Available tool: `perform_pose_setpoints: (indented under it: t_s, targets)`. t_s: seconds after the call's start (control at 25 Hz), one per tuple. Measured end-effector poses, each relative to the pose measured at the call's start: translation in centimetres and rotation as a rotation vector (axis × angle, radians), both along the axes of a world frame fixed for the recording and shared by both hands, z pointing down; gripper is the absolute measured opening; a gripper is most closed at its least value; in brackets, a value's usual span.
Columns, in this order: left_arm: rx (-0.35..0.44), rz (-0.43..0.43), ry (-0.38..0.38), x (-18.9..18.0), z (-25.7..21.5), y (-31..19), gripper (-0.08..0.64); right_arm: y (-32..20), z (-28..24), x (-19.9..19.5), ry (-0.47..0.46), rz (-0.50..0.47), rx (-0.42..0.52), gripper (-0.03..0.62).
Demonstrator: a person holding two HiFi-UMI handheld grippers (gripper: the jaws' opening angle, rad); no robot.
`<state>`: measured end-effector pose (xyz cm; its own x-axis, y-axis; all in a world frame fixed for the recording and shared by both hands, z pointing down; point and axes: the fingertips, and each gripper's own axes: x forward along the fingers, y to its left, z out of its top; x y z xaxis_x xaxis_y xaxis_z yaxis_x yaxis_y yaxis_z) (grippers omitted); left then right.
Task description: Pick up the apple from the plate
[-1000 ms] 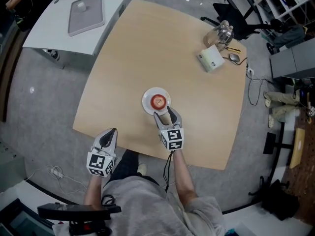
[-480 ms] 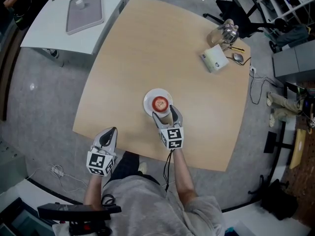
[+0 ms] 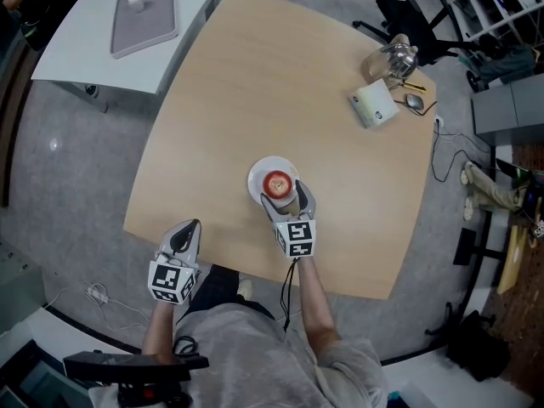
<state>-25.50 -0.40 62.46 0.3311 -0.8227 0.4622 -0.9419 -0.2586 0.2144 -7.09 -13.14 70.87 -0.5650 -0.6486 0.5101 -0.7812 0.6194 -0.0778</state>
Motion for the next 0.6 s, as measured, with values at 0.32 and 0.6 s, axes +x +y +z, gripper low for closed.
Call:
perform_pose_setpoints:
  t_s: [0.32, 0.6]
  targets:
    - [-0.016, -0.004, -0.001, -0.8, 0.6, -1.2, 0.020, -0.9, 0.6, -0.8, 0.007, -0.002, -0.004, 0.443]
    - [-0.023, -0.005, -0.002, -0.9, 0.9, -1.7, 0.020, -0.9, 1.2, -0.8, 0.031, -0.013, -0.015, 0.425]
